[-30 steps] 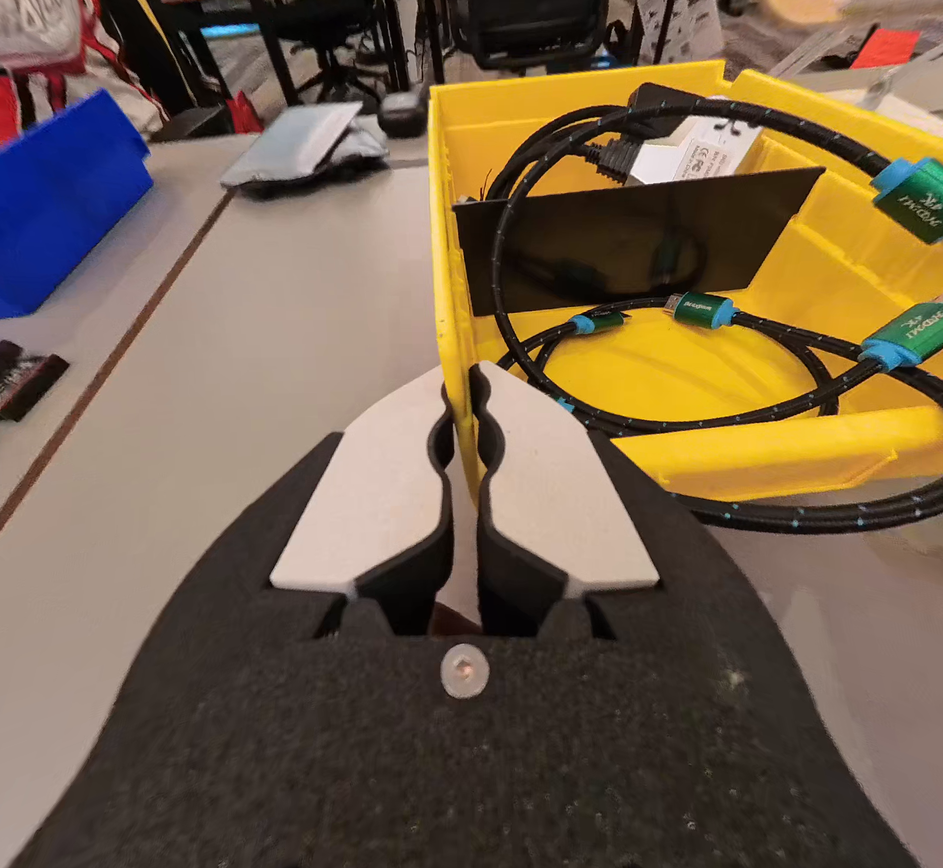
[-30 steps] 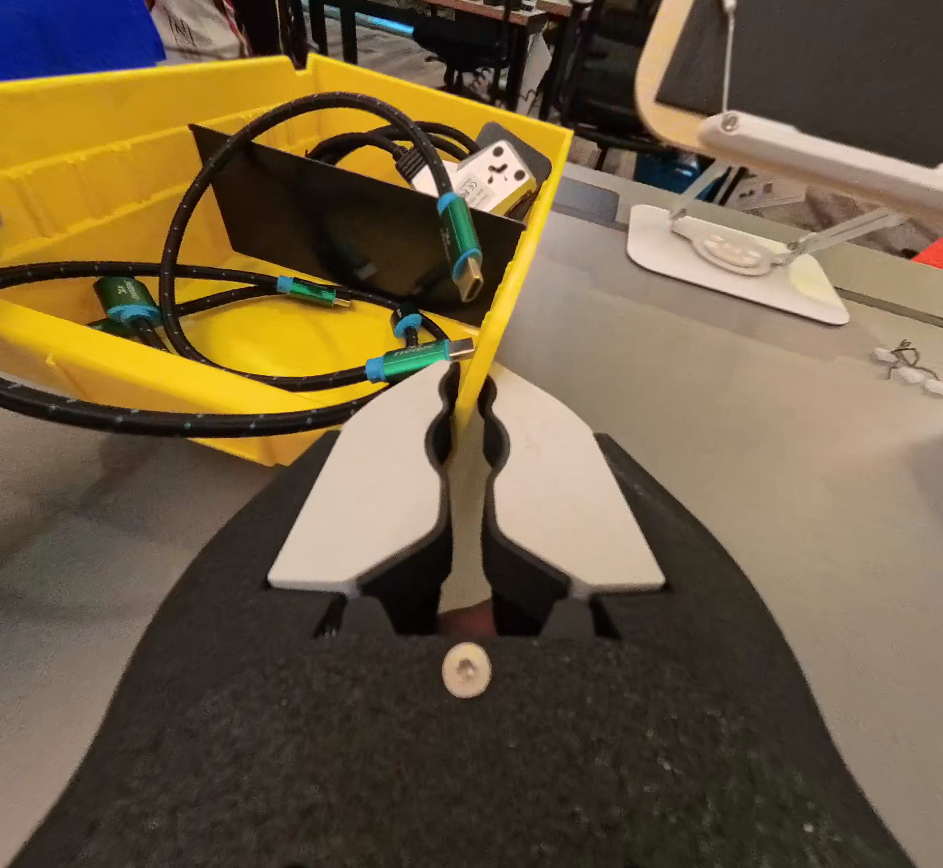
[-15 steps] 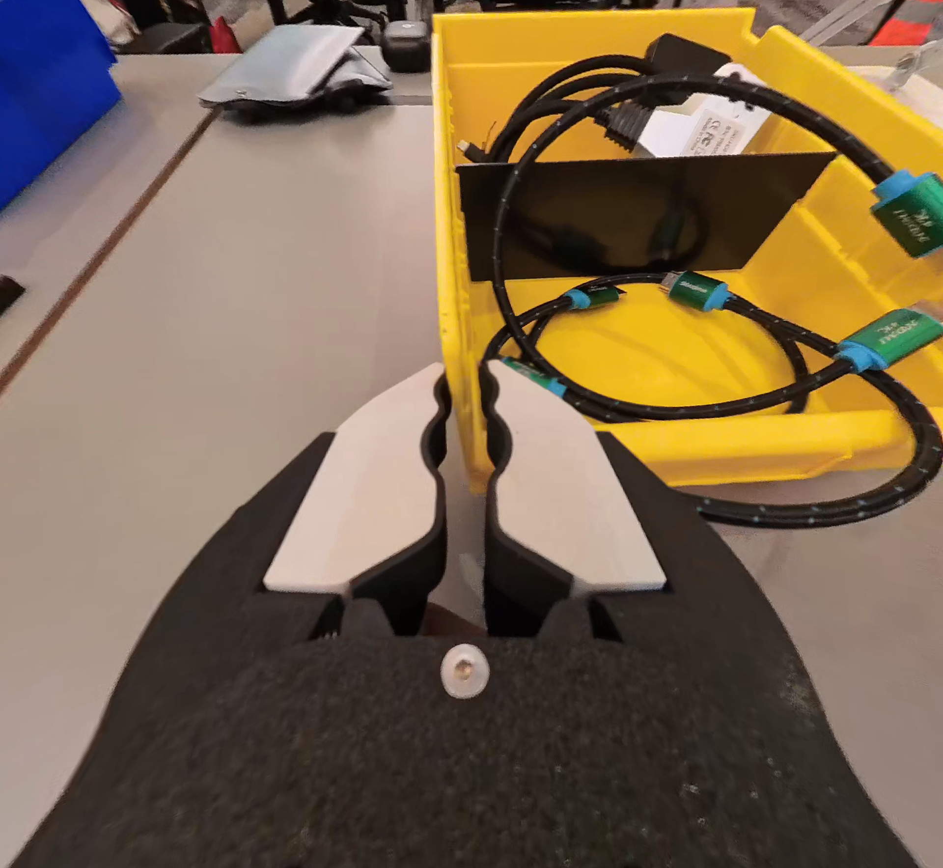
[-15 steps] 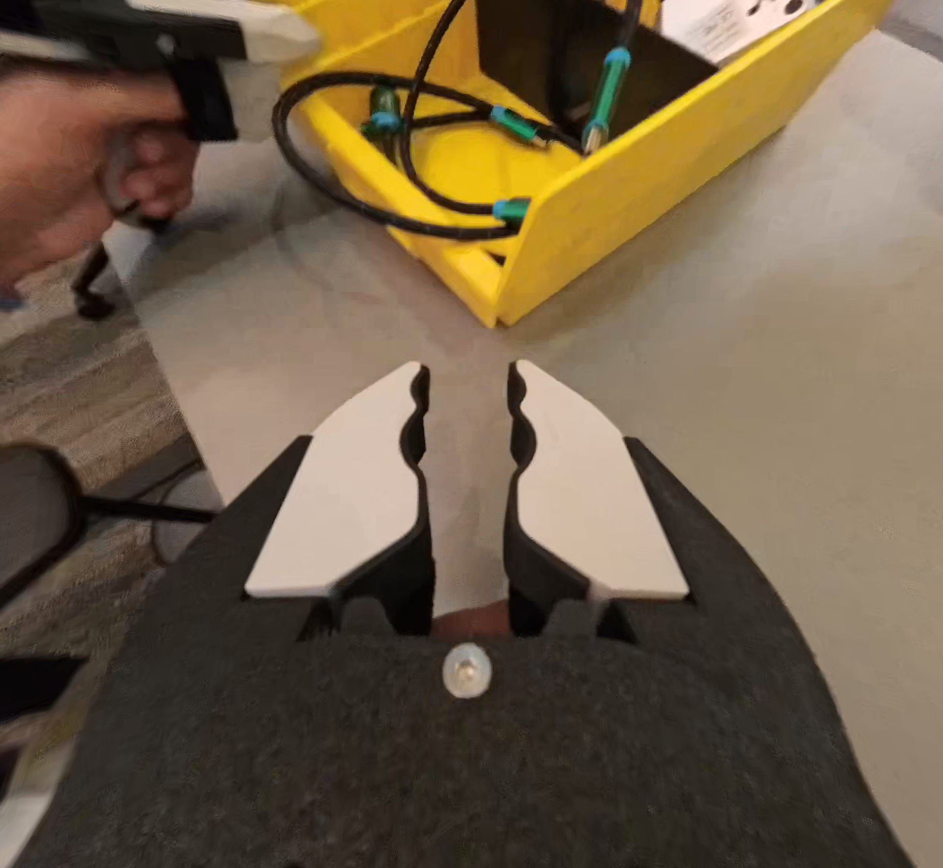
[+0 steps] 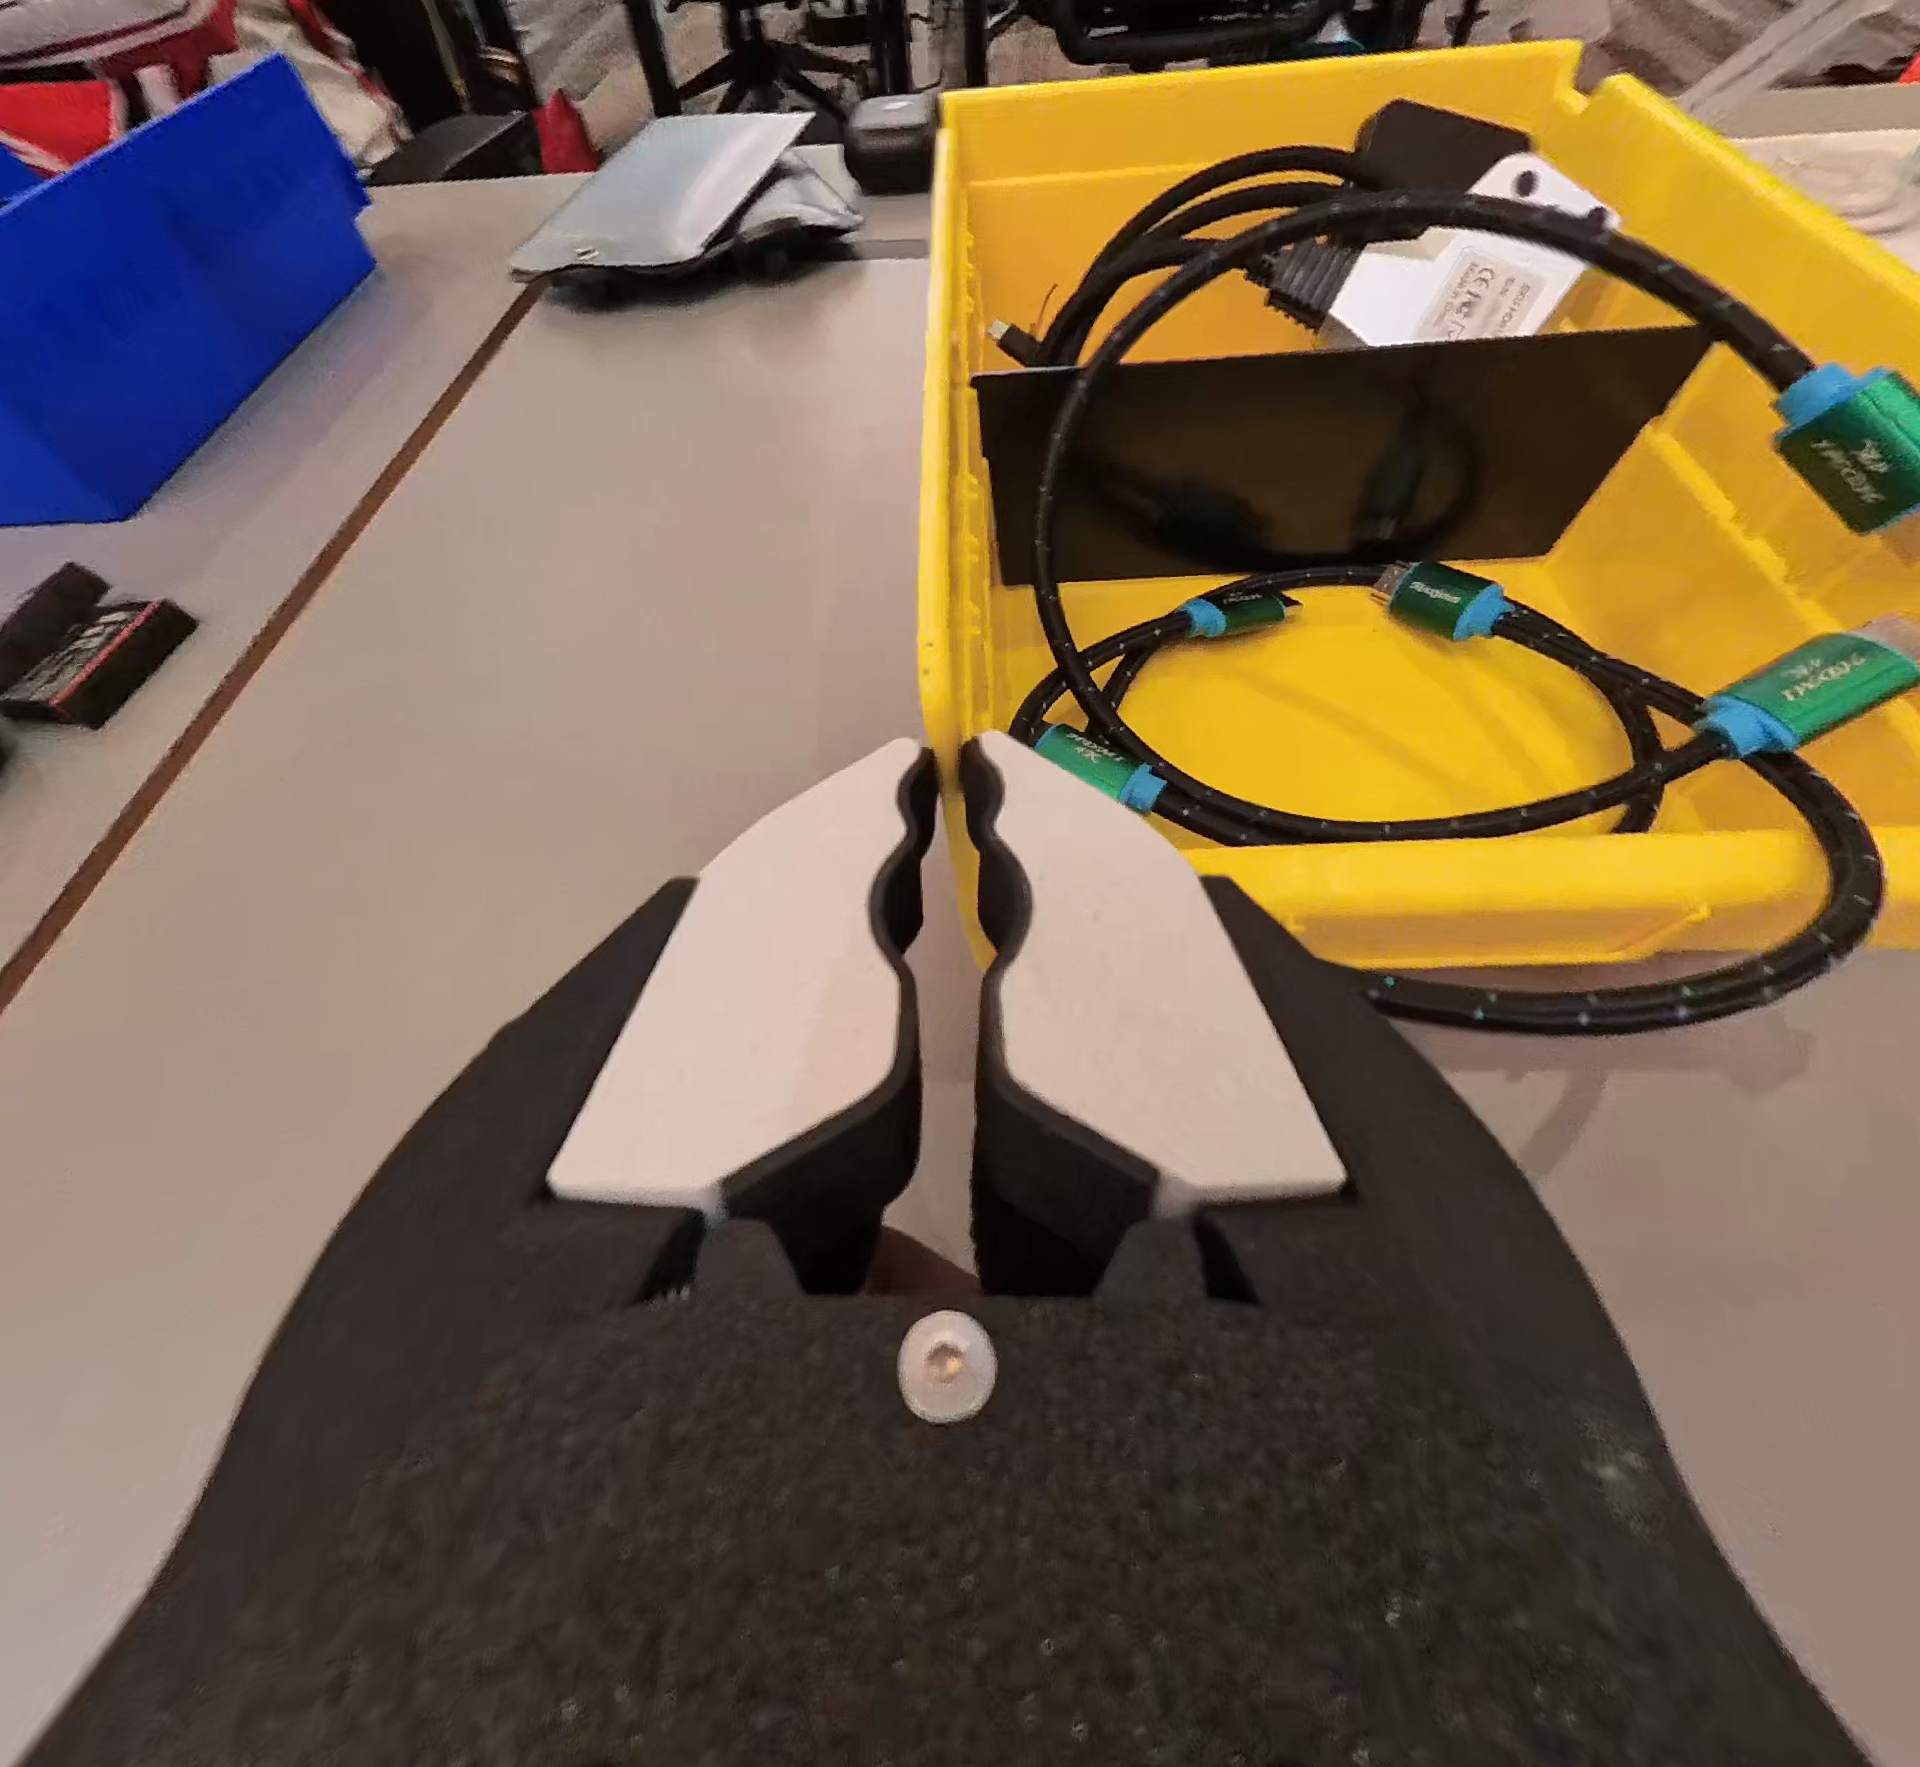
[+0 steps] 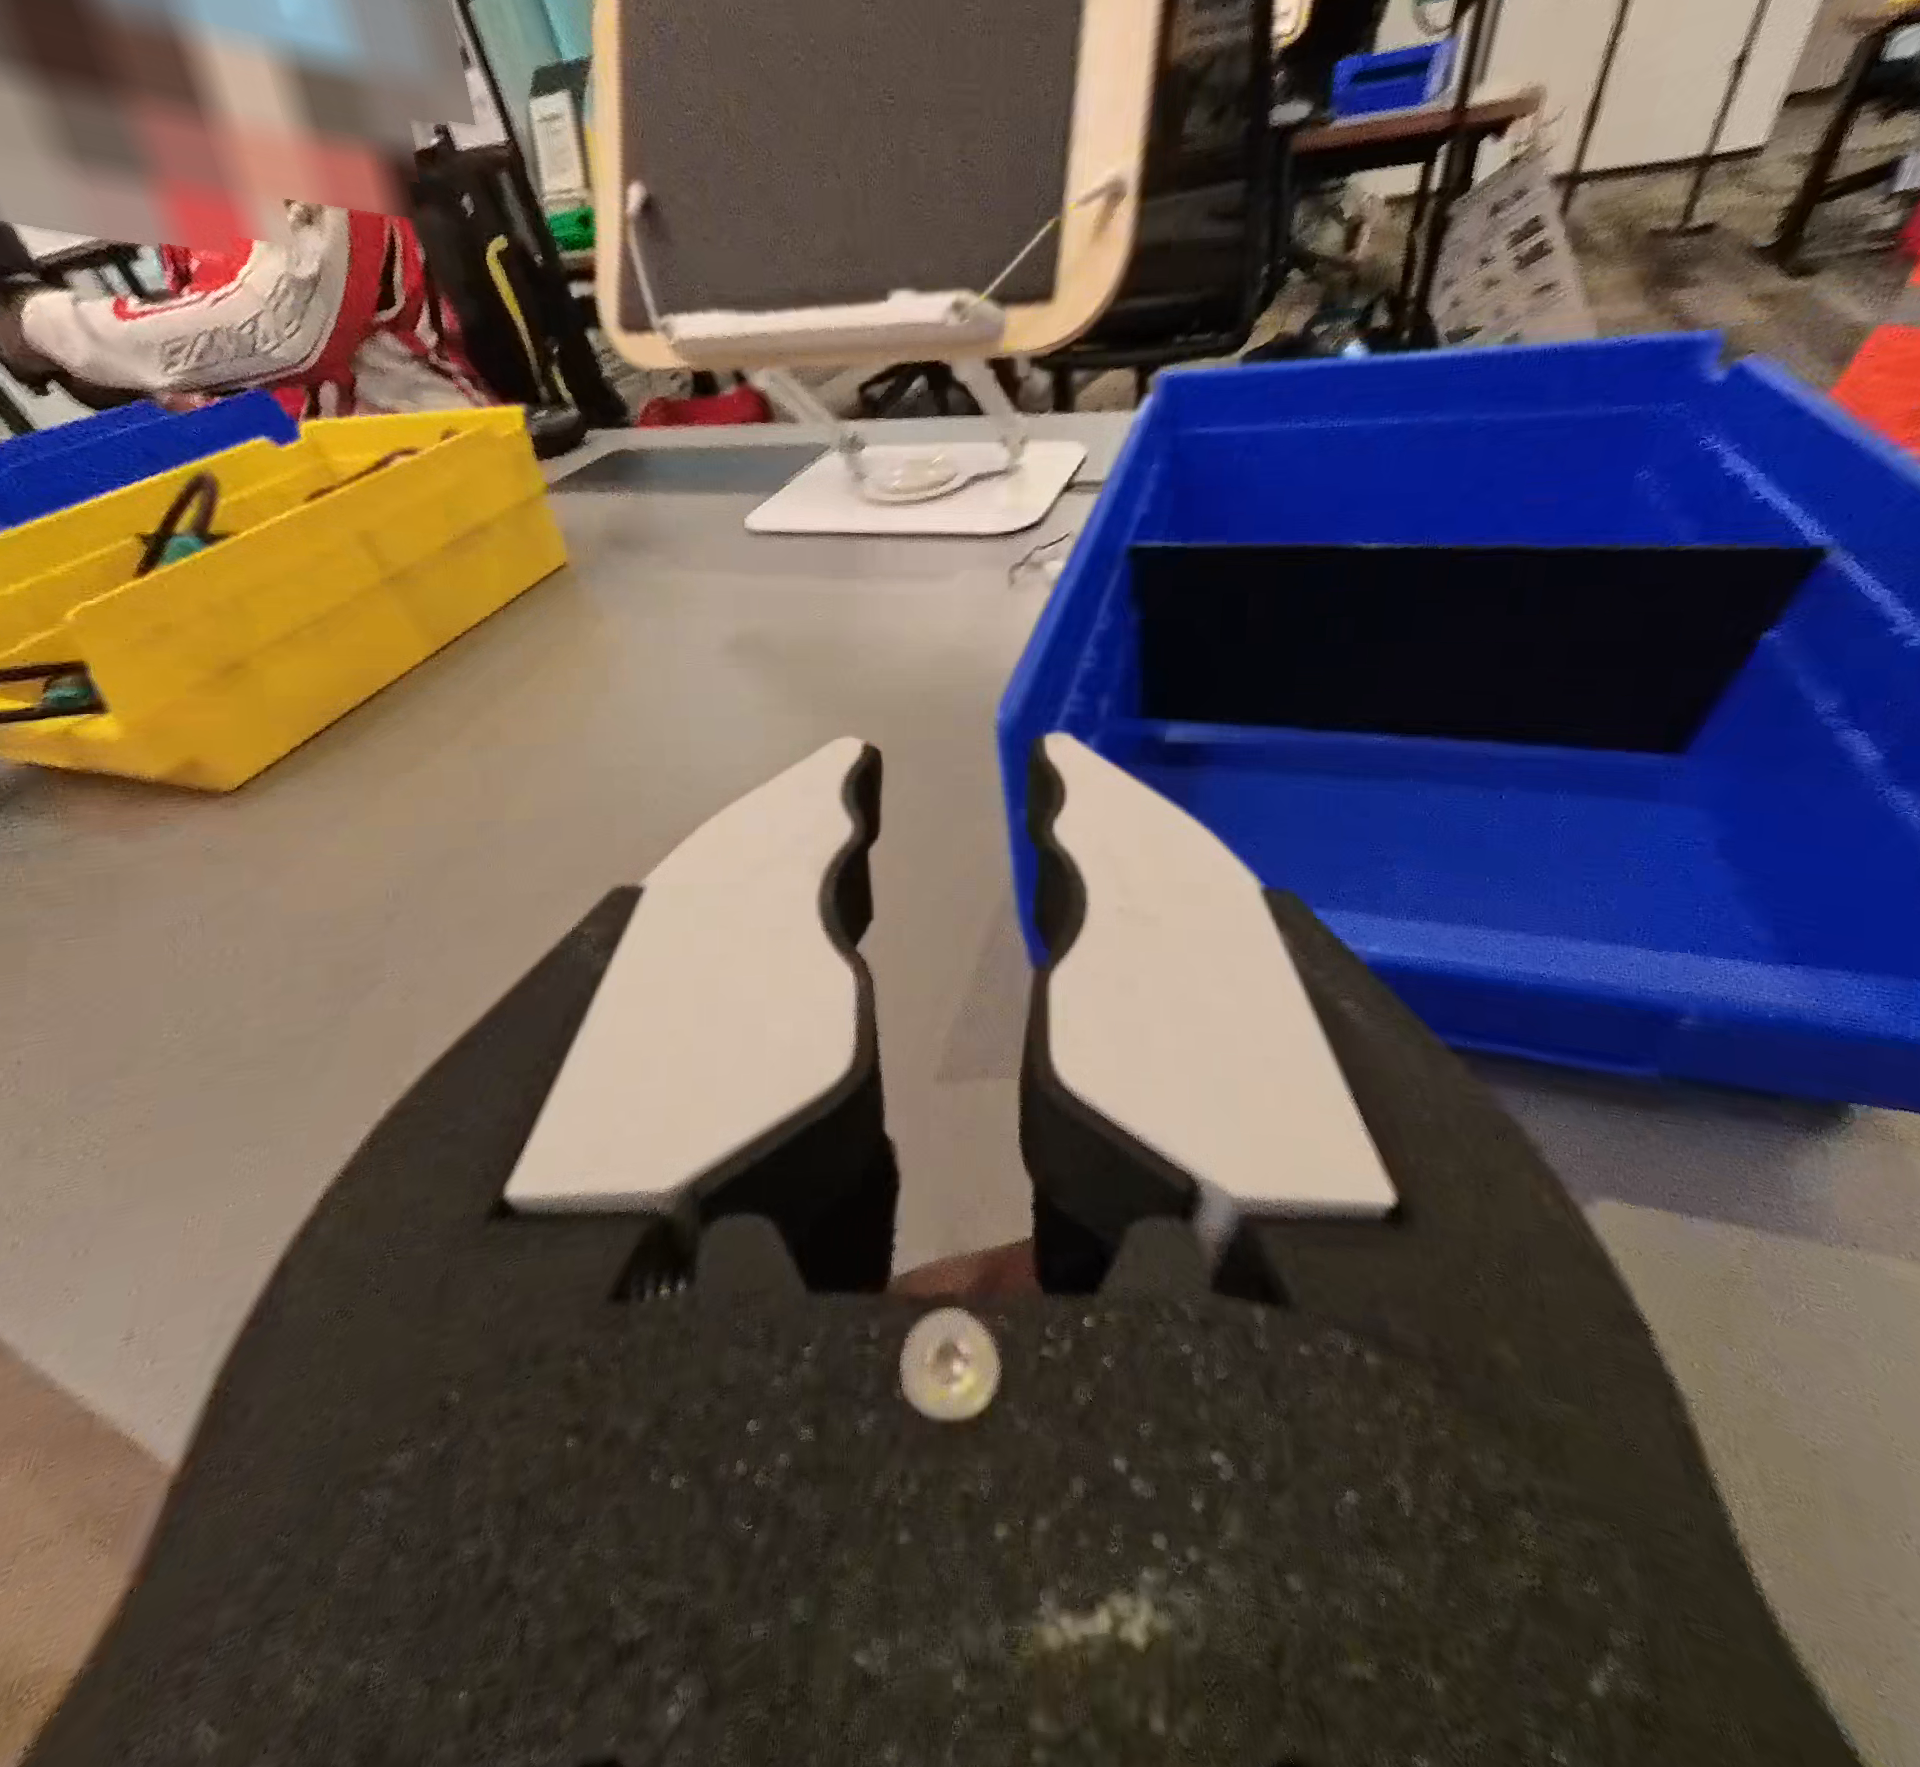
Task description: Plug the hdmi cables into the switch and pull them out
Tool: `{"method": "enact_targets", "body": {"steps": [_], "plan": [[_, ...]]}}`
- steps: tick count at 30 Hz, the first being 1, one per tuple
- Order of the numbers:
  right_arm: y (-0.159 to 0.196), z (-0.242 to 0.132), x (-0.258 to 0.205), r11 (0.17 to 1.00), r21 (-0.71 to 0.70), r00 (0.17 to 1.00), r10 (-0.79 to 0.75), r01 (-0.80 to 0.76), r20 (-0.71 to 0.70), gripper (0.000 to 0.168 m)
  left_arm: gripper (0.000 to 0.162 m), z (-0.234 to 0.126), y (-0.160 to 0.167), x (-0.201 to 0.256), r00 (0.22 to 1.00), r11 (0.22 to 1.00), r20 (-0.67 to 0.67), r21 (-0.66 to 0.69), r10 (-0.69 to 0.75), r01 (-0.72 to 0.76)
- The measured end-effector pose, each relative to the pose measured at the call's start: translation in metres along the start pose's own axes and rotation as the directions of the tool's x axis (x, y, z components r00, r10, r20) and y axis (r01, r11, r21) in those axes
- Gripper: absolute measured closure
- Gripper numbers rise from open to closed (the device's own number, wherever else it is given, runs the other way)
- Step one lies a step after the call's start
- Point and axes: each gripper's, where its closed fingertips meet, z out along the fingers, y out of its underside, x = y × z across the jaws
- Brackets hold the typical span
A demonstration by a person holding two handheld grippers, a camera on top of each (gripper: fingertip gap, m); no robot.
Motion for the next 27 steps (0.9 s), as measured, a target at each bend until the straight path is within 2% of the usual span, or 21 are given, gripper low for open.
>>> {"method": "enact_targets", "body": {"steps": [3,5,7,12,13,16,19,21,23,25,27], "plan": [[-0.005,-0.005,0.035,0.999,0.033,0.992,0.010,-0.006,-0.122,0.133,0.158,0.010,-0.005,0.015,0.997,0.999,-0.062,0.018,-0.043,0.044],[-0.004,-0.008,0.053,0.998,0.057,0.979,0.009,0.003,-0.202,0.128,0.157,0.014,-0.007,0.020,0.999,1.000,-0.038,0.021,-0.016,0.017],[0.000,-0.004,0.064,0.999,0.025,0.969,-0.023,0.031,-0.247,0.128,0.157,0.015,-0.007,0.019,0.999,0.999,0.002,0.015,0.049,-0.049],[0.010,0.005,0.096,0.990,-0.116,0.934,-0.114,0.079,-0.338,0.128,0.156,0.018,-0.007,0.008,0.996,0.996,0.034,-0.025,0.081,-0.080],[0.010,0.008,0.095,0.987,-0.134,0.941,-0.125,0.087,-0.316,0.128,0.156,0.018,-0.007,0.005,0.995,0.995,0.040,-0.029,0.093,-0.092],[0.022,0.023,0.062,0.972,-0.226,0.990,-0.089,0.063,-0.105,0.126,0.156,0.017,-0.007,0.005,0.998,0.998,0.018,-0.006,0.065,-0.065],[0.016,0.033,0.013,0.985,-0.170,0.996,-0.025,0.039,0.081,0.127,0.156,0.015,-0.005,0.005,0.999,0.999,0.036,-0.023,0.034,-0.033],[0.019,0.040,0.003,0.985,-0.170,0.997,-0.026,0.039,0.074,0.131,0.156,0.013,-0.005,0.005,0.998,0.999,0.047,-0.031,0.033,-0.031],[0.029,0.050,0.006,0.977,-0.214,1.000,-0.009,0.011,0.009,0.127,0.153,0.009,-0.003,0.004,0.997,0.998,0.062,-0.037,0.053,-0.051],[0.035,0.059,-0.001,0.975,-0.222,1.000,0.007,0.000,0.028,0.122,0.150,0.005,0.001,0.002,0.996,0.998,0.071,-0.047,0.053,-0.050],[0.034,0.063,-0.008,0.973,-0.230,0.998,0.011,0.004,0.063,0.119,0.161,0.001,0.009,-0.012,0.989,0.995,0.136,-0.090,0.061,-0.049]]}}
